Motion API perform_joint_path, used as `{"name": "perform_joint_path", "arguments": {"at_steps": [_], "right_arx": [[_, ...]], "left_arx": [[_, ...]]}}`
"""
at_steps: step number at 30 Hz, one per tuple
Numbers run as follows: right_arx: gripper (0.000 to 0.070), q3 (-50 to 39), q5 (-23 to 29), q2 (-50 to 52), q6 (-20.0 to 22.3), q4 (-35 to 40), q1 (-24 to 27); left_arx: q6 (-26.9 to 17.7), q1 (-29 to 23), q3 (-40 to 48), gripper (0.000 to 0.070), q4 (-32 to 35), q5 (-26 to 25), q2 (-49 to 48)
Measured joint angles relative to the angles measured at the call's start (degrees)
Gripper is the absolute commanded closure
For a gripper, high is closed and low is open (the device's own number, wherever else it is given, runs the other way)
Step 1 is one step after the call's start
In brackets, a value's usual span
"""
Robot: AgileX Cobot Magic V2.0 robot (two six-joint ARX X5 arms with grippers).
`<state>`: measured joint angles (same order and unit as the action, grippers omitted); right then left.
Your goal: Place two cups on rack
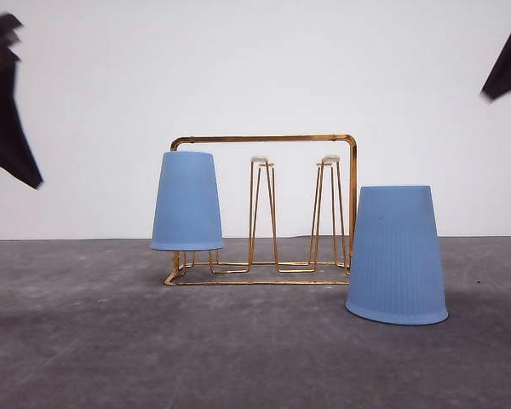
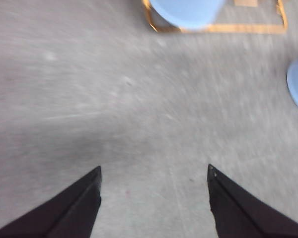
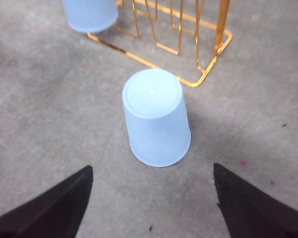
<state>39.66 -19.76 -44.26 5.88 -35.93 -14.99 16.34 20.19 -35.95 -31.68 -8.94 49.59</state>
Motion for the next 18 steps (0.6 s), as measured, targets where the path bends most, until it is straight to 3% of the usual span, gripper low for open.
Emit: {"name": "perform_joint_path", "arguments": {"at_steps": [4,10,16,18], "right_arx": [[0.0196,0.0,-2.87,-6.86,-0.35,5.44,-0.08],[0.0054,0.0,-3.14,-18.38,-0.79,17.33,-2.37],[0.0056,0.0,-2.5,-28.47,-0.82,27.03,-4.49],[0.0096,0.0,-1.69,-31.15,-0.82,28.63,-5.0]], "left_arx": [[0.49,-0.1,0.1,0.0314,-0.17,0.2,-2.03],[0.96,-0.1,0.12,0.0314,-0.24,0.21,-2.09],[1.09,-0.1,0.12,0.0314,-0.3,0.21,-2.09],[1.09,-0.1,0.12,0.0314,-0.33,0.21,-2.09]]}}
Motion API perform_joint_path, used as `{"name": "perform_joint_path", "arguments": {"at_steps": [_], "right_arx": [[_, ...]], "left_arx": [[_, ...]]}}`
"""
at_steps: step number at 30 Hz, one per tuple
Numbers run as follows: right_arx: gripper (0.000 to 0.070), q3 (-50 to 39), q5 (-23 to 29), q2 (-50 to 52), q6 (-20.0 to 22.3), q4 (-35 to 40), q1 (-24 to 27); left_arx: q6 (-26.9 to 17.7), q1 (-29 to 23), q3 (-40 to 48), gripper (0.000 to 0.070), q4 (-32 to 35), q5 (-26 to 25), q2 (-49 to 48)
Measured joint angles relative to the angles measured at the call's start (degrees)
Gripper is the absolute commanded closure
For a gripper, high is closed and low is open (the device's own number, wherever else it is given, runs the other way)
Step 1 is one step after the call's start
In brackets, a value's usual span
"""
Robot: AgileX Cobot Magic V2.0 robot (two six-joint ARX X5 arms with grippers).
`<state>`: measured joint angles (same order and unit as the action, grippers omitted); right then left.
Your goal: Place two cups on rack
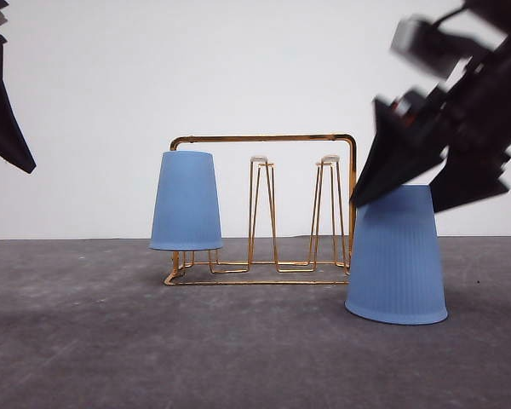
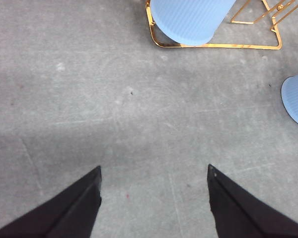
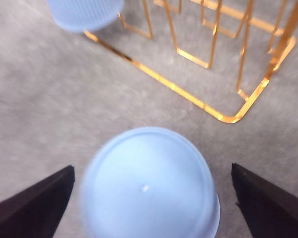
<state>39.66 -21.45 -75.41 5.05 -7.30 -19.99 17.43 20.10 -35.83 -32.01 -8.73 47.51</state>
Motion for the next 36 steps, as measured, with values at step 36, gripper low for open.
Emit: {"name": "perform_joint_path", "arguments": {"at_steps": [36], "right_arx": [[0.0382,30.6,5.09,0.1,-1.87,-20.53,-1.57]], "left_arx": [[0.0,0.0,0.0,0.0314,0.54,0.0,0.0]]}}
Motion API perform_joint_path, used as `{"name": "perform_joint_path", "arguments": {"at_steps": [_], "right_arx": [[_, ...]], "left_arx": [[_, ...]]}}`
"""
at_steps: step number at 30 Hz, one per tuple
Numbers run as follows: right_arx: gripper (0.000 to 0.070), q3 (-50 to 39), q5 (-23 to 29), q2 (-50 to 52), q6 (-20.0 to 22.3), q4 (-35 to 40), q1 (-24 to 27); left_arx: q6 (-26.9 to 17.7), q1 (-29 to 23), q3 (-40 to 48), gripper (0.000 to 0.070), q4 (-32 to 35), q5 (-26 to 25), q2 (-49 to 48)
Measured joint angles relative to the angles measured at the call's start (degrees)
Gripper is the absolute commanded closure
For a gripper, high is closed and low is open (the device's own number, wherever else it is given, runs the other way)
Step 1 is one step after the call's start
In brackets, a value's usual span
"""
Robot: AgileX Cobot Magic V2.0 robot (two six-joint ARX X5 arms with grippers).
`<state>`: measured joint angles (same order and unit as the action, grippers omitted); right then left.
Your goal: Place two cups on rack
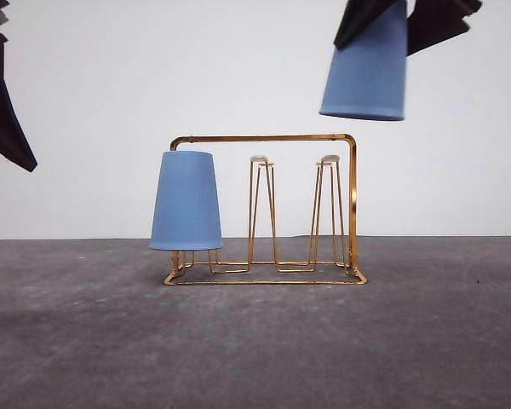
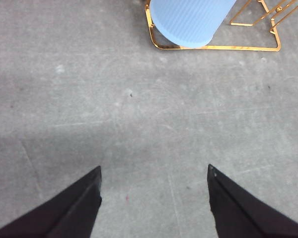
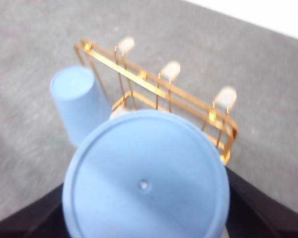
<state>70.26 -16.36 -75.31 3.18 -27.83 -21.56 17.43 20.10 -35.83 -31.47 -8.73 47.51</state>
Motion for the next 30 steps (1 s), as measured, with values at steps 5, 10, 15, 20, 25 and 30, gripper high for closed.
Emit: {"name": "perform_joint_path", "arguments": {"at_steps": [5,10,15,20,25,30], "right_arx": [[0.0382,0.0,0.02,-6.05,0.02,5.55,-0.15],[0.038,0.0,0.07,-12.6,0.02,7.73,-0.15],[0.0286,0.0,0.07,-18.84,0.02,8.09,-0.16],[0.0172,0.02,0.0,-22.3,0.25,8.6,-0.28],[0.0096,1.4,0.04,-22.2,-0.37,3.44,-0.43],[0.0099,8.31,0.02,-18.96,-0.75,-9.22,-0.19]], "left_arx": [[0.0,0.0,0.0,0.0314,0.54,0.0,0.0],[0.0,0.0,0.0,0.0315,0.69,0.0,0.0],[0.0,0.0,0.0,0.0315,0.75,0.0,0.0],[0.02,0.0,0.0,0.0314,0.91,0.0,0.0],[0.02,0.0,0.0,0.0314,0.91,0.0,0.0],[0.03,0.0,0.0,0.0314,0.86,0.0,0.0]]}}
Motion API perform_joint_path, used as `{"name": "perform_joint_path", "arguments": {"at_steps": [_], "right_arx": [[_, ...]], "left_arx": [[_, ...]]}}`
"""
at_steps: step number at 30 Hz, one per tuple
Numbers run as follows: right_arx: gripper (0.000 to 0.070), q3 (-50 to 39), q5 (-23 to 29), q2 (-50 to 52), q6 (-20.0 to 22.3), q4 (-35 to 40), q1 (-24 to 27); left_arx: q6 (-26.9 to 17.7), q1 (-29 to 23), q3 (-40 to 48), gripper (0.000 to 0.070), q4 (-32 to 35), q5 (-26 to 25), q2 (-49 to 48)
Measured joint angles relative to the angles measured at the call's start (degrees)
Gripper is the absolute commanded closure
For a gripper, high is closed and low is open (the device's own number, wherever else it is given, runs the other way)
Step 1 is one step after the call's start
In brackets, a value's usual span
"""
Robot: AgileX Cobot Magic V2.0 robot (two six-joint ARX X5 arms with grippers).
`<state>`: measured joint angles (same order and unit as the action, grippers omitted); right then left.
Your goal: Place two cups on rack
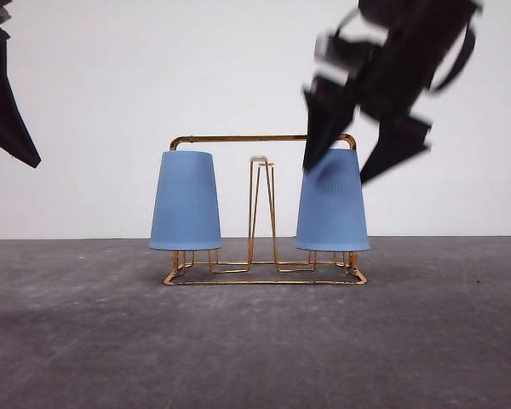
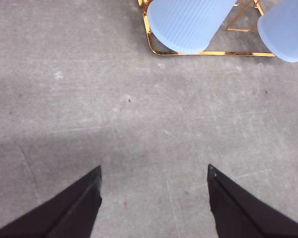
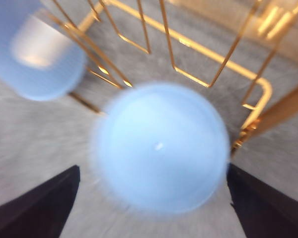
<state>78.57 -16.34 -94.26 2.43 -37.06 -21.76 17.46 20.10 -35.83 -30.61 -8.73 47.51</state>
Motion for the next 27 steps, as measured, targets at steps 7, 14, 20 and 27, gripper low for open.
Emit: {"name": "perform_joint_path", "arguments": {"at_steps": [7,14,20,27], "right_arx": [[0.0182,1.58,-0.42,8.23,-0.91,-12.9,0.04],[0.0182,-13.8,-2.05,20.46,-1.28,-2.53,0.11],[0.0182,-30.89,-2.08,34.81,-5.11,11.22,0.13],[0.0182,-49.37,-0.72,47.86,-13.86,25.04,0.11]], "left_arx": [[0.01,0.0,0.0,0.0314,-0.94,-0.02,0.0],[0.01,0.0,0.0,0.0313,-2.17,-0.01,0.0],[0.01,0.0,0.0,0.0313,-2.12,-0.01,0.0],[0.02,0.0,0.0,0.0313,-2.12,0.0,0.0]]}}
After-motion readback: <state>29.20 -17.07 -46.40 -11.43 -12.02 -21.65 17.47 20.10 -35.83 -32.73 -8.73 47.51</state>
